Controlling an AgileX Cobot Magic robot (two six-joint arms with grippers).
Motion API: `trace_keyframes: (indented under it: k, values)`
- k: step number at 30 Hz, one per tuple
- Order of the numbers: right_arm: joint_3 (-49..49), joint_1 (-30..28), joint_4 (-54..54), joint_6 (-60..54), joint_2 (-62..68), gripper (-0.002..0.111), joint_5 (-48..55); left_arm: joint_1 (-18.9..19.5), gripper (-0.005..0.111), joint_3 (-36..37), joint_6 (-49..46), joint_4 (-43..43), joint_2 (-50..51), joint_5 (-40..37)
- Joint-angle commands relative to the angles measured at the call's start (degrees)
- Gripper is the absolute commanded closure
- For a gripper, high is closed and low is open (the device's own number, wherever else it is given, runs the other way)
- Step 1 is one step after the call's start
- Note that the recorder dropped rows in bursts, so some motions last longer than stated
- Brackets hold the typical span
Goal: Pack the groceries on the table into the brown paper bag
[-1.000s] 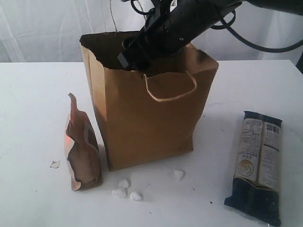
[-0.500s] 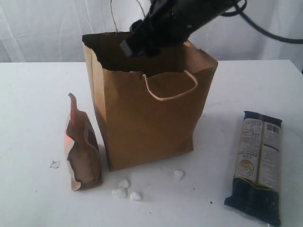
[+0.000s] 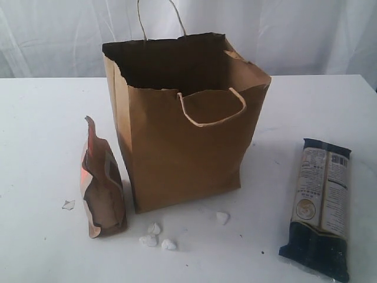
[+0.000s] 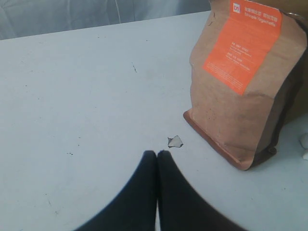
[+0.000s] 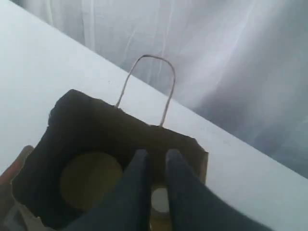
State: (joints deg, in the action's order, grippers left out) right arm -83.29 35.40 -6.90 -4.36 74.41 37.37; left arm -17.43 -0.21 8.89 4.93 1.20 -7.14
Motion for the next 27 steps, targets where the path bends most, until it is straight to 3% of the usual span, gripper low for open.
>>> trace_keyframes:
  k: [1, 8, 16, 22, 27]
  values:
    - [4.2, -0.1, -8.9, 9.9, -5.4, 0.107, -3.5, 0.2, 0.106, 0.2, 0.1, -0.2, -0.5, 0.0]
    - [11.8, -0.1, -19.8, 20.0, -14.0, 0.108, -4.2, 0.2, 0.106, 0.2, 0.1, -0.2, -0.5, 0.0]
    - [21.3, -0.2, -20.0, 20.0, -22.8, 0.108, -4.7, 0.2, 0.106, 0.2, 0.1, -0.2, -0.5, 0.0]
    - [28.1, -4.9, -19.8, 20.0, -31.4, 0.108, -5.7, 0.2, 0.106, 0.2, 0.1, -0.2, -0.5, 0.0]
    - [36.4, -5.3, -16.9, 20.0, -34.8, 0.108, -4.3, 0.2, 0.106, 0.2, 0.1, -0.2, -0.5, 0.0]
